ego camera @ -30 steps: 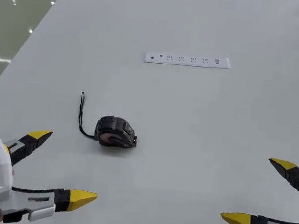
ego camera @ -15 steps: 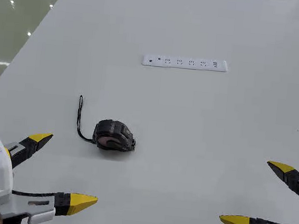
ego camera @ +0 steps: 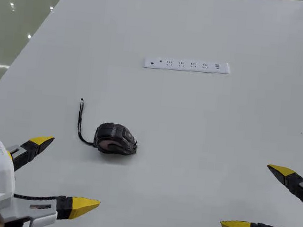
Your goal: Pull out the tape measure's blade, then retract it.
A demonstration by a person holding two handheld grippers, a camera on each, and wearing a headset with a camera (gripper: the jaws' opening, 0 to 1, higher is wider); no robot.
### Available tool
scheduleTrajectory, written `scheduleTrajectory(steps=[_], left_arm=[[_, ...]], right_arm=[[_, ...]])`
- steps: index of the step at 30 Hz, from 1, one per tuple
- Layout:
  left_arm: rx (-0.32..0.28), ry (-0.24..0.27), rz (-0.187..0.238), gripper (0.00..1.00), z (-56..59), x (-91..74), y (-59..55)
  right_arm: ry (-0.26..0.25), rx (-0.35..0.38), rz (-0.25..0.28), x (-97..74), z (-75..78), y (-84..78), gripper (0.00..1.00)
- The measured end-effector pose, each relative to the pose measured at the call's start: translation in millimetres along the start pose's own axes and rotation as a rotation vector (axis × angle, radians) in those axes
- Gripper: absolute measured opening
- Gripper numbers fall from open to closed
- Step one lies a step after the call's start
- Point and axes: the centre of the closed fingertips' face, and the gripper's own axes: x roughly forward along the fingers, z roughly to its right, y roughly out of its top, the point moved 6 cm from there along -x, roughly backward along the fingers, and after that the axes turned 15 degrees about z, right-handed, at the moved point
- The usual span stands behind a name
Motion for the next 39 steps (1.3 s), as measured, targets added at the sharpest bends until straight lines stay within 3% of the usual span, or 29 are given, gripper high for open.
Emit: scheduleTrajectory(steps=[14, 39], left_arm=[[0.023, -0.001, -0.009, 1.0, 0.6, 1.9, 1.0], [0.006, 0.027, -0.001, 1.0, 1.3, 6.9, -2.3]], right_arm=[[0.003, -0.002, 0.001, -0.1, -1.8, -1.6, 0.97], [0.009, -0.002, -0.003, 1.3, -1.1, -3.3, 0.96]])
